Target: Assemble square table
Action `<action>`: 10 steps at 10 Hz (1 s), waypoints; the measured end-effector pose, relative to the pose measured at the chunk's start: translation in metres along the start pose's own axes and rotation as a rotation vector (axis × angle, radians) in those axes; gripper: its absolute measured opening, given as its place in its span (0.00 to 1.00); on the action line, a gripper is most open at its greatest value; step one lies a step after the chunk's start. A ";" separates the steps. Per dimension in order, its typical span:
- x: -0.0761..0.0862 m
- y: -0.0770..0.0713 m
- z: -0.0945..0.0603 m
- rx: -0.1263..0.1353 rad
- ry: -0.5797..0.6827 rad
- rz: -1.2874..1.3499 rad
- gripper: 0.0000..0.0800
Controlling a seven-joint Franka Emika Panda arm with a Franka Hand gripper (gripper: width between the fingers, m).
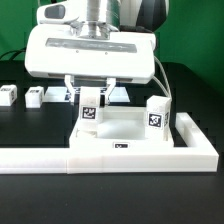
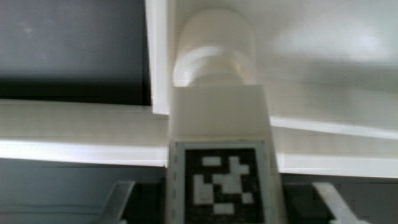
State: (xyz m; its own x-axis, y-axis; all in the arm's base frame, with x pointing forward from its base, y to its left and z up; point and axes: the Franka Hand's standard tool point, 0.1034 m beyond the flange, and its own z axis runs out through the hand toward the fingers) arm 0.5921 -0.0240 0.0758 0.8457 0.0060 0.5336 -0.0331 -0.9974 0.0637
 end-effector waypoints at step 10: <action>-0.001 0.015 0.003 0.029 -0.014 0.047 0.50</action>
Offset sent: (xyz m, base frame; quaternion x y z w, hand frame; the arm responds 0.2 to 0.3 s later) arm -0.0018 0.0057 -0.0084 0.0865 -0.0016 0.0269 0.9959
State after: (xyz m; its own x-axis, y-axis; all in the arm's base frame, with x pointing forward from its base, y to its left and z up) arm 0.5923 -0.0394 0.0739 0.8510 -0.0416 0.5235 -0.0579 -0.9982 0.0147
